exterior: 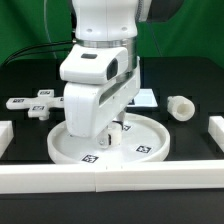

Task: Assemble round table

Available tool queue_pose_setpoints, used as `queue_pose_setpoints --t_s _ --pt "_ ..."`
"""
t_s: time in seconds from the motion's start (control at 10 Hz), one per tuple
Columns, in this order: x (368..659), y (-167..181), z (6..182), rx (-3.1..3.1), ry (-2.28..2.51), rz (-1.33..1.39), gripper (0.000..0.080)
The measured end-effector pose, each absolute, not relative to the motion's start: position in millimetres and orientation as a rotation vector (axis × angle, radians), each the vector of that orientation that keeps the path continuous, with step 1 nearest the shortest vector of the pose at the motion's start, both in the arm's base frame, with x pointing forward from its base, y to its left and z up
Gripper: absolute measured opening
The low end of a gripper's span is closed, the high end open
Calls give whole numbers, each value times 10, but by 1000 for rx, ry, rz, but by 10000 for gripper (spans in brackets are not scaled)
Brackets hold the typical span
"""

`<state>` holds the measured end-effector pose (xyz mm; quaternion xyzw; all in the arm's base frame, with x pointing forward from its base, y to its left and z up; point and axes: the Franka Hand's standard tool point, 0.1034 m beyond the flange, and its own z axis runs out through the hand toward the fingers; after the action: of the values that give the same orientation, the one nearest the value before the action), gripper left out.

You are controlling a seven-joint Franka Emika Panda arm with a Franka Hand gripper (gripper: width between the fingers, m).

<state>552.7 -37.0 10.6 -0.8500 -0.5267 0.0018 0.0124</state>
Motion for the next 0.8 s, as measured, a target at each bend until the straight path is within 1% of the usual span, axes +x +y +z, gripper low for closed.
queue_pose_setpoints --t_s 0.1,0.3,0.5,0.8 --pt "5528 -361 106 -2648 -1644 5 407" --pt "5565 -141 106 -2622 -1673 -3 407" --pt "5644 -47 107 -2602 -1701 -20 409" --pt "5659 180 109 -2594 -1689 -30 409"
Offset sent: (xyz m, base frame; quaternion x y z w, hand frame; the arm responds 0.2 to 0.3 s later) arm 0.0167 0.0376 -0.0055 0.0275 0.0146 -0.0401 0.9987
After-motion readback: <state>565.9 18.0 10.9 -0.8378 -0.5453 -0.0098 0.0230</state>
